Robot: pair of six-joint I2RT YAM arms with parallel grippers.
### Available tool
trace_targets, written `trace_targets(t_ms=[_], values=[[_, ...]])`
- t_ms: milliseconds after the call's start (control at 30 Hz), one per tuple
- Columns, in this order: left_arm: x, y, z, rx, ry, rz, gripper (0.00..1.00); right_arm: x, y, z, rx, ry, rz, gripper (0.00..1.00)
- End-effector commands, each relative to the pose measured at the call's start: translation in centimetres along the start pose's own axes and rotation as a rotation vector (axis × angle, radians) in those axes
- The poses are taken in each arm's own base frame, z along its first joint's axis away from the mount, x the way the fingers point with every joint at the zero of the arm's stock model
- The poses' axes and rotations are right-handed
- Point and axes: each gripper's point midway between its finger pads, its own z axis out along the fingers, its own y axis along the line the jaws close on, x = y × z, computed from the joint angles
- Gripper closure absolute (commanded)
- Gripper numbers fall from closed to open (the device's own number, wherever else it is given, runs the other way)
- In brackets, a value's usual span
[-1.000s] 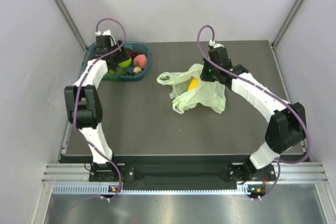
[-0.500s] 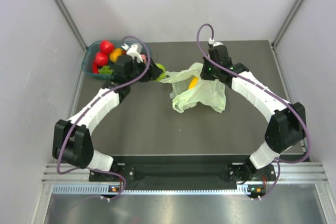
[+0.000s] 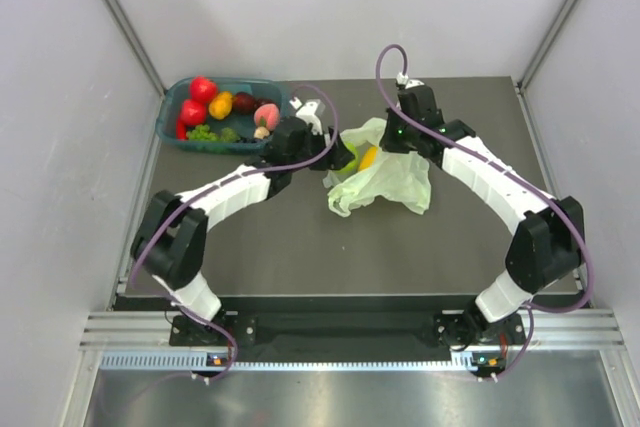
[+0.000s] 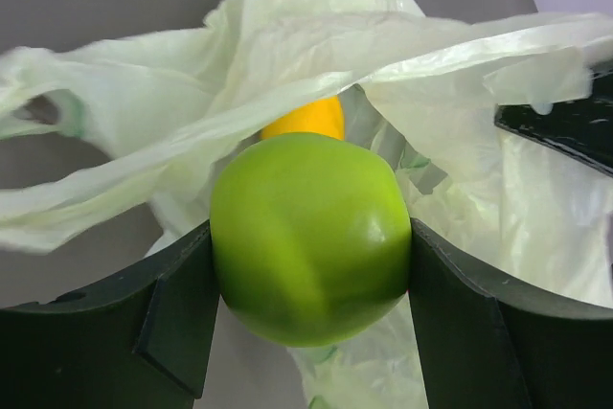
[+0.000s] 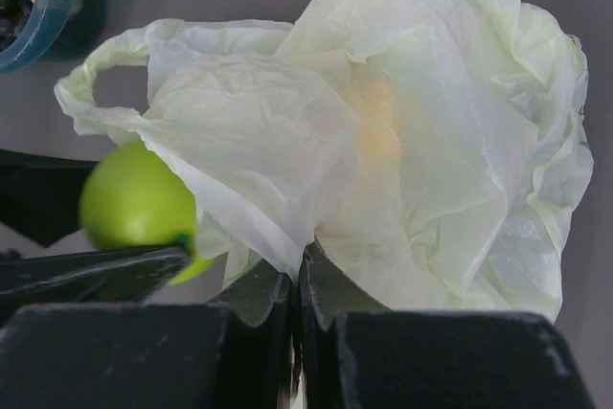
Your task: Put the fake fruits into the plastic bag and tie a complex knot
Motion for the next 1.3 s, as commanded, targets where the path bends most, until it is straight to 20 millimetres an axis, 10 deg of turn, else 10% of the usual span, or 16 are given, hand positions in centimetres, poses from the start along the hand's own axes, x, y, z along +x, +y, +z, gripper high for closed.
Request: trace_targets(t_ms=[0,267,433,1267], values=[[-2.4,-3.9,1.9,0.094,-0.092,0.019,0.6,-3.3,1.1,-2.5,-0.048,-0.095,0.016,1.0],[-0.8,-6.6,7.2,0.114,-0.094,0.02,0.61,-3.0,0.8,-2.4,-0.035,-0.098,0.029,1.0],[0.1,-5.9,9.0,0.08,-0.089,-0.015,0.32,-3.3,0.0,-2.7,0.0,-0.125,0.042,1.0],[-0.8,-5.9,5.4,0.031,-0.04,0.094,0.01,-2.9,-1.0,-2.6,0.027,-0.125,0.048,1.0]])
